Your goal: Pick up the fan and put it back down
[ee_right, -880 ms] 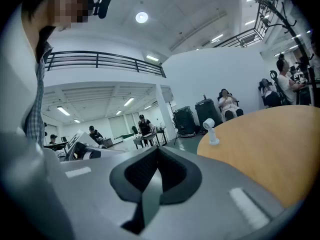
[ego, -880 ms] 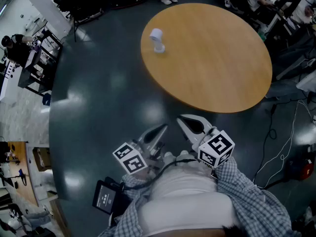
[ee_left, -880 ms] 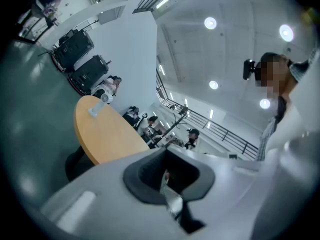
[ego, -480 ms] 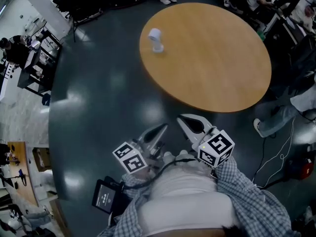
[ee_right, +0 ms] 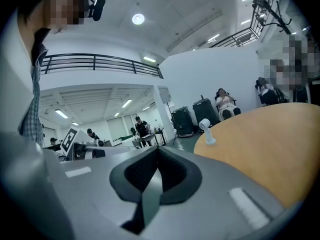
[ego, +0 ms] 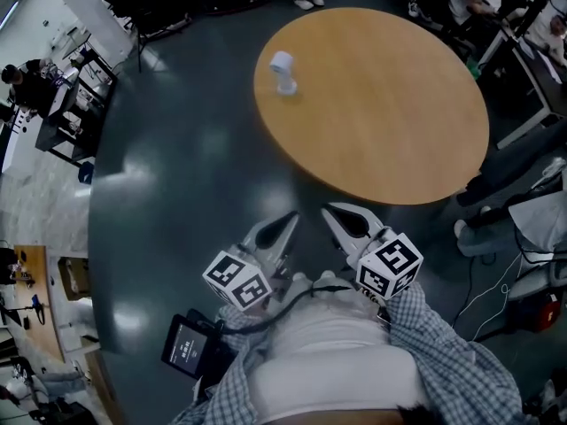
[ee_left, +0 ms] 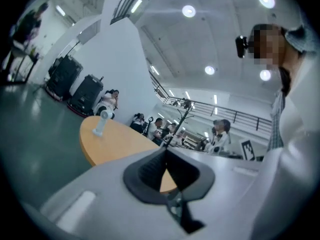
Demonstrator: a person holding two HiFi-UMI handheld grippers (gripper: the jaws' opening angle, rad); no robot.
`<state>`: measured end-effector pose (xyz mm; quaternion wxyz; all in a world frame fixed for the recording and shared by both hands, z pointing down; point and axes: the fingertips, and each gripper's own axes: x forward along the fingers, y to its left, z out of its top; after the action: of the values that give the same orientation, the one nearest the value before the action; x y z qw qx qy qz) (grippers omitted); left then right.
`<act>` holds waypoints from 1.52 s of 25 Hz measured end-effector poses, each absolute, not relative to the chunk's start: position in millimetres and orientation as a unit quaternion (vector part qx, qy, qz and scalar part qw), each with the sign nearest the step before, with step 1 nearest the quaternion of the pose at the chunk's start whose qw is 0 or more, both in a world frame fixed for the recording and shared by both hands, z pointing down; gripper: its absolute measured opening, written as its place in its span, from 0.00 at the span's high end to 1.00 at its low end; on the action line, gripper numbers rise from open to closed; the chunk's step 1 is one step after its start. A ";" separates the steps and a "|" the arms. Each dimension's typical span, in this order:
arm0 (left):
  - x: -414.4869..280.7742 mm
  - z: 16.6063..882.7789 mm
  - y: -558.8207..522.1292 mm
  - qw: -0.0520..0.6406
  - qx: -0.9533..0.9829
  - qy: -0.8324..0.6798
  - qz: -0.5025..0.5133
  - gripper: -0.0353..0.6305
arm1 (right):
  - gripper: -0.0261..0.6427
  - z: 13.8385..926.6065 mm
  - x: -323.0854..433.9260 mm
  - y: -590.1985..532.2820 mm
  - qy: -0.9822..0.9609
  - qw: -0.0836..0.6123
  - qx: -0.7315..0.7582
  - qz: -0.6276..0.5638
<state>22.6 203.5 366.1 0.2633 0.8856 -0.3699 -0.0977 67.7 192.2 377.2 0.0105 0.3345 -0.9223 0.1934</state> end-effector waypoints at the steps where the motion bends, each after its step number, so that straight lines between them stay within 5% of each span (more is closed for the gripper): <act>1: 23.6 363.5 201.8 0.241 0.888 -0.383 -0.083 0.95 | 0.96 375.9 69.3 191.6 -0.923 0.011 0.334 0.191; 7: 33.8 359.8 204.8 0.174 0.891 -0.414 -0.066 0.95 | 0.96 374.0 85.1 192.8 -0.924 0.010 0.338 0.180; 28: -0.1 375.6 77.8 0.184 0.897 -0.398 -0.056 0.95 | 0.96 381.2 52.1 63.6 -0.918 0.012 0.354 0.177; 38: -18.7 394.3 -4.8 0.182 0.908 -0.375 -0.037 0.95 | 0.79 412.6 29.1 -36.1 -0.916 0.049 0.364 0.160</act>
<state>-18.7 -4.8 394.3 0.1819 0.9081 -0.3754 -0.0366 29.1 -36.1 412.6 0.0489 0.3644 -0.9161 0.1597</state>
